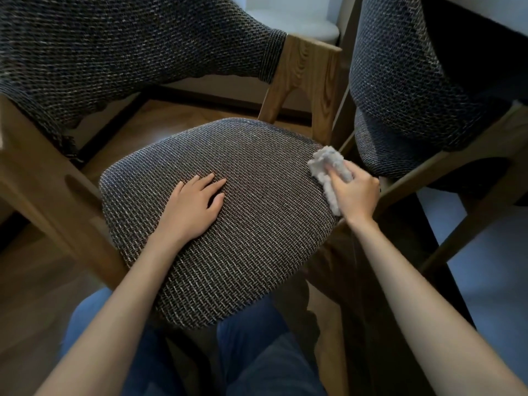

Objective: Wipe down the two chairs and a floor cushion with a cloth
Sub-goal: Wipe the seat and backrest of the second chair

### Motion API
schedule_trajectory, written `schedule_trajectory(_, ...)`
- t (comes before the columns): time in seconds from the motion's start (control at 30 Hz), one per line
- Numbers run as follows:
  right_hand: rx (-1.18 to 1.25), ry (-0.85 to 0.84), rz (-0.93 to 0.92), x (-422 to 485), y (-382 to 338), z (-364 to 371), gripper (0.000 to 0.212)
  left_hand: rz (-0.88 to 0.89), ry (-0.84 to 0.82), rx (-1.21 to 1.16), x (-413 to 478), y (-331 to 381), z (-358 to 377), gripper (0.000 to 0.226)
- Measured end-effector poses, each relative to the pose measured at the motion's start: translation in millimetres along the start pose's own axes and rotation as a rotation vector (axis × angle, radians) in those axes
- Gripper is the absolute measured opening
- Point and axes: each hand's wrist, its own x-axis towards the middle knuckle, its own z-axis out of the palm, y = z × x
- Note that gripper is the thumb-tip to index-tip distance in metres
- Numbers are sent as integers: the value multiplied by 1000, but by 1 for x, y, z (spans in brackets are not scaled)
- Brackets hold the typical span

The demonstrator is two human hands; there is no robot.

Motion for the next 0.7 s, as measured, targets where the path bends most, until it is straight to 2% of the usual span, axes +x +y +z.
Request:
schedule_trajectory(0.07,33,63,36,2,0,4,26,-1,9,-4,0,0,-1,48)
schedule_trajectory(0.13,49,89,8,-19,-5,5,22,-7,2,1,0,0,-1,48)
schedule_trajectory(0.3,94,-50,-252,-105,-31,-6,27,-26,16,-10,0,3,-1,47)
schedule_trajectory(0.4,128,-92,-371,-128,-49,-9,22,-74,53,-5,-2,4,-2,46)
schedule_trajectory(0.47,116,-137,-394,-117,-57,-8,28,-154,73,-6,-5,4,-3,46)
schedule_trajectory(0.57,75,-271,-411,-84,-68,4,26,-325,81,11,-6,3,-5,46)
schedule_trajectory(0.7,-17,-411,-487,-40,-94,54,24,-460,92,32,-6,4,-9,46)
